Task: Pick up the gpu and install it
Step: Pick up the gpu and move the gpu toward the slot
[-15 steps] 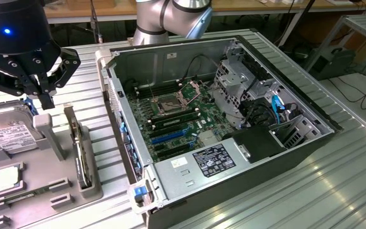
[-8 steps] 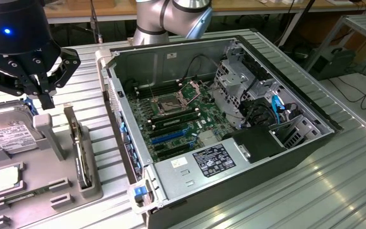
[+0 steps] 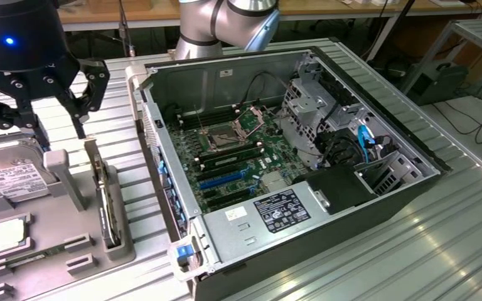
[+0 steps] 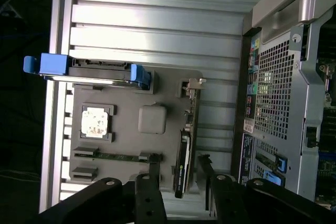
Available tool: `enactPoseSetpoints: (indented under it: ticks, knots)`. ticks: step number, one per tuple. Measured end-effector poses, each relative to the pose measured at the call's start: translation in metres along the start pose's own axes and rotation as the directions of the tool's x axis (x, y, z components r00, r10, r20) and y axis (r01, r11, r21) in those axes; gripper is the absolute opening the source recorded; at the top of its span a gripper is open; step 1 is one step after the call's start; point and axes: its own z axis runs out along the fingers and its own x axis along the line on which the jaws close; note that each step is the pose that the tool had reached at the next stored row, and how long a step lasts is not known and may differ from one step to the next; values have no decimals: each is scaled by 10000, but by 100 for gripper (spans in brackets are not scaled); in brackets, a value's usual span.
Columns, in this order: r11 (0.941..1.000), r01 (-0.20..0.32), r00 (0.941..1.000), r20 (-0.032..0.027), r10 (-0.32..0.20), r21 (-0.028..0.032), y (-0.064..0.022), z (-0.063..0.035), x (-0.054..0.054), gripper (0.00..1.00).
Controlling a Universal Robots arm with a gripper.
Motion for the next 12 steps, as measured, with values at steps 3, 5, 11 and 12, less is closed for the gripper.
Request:
enactPoseSetpoints:
  ticks: [3,5,11,12]
  knots:
    - [10000,0,10000,1,0,0,0,0,0,60]
    - [10000,0,10000,0,0,0,0,0,0,60]
    - [9998,-175,9998,8,175,-3,0,12,-5,66]
    - [9997,-260,9997,11,260,-4,-1,17,-6,66]
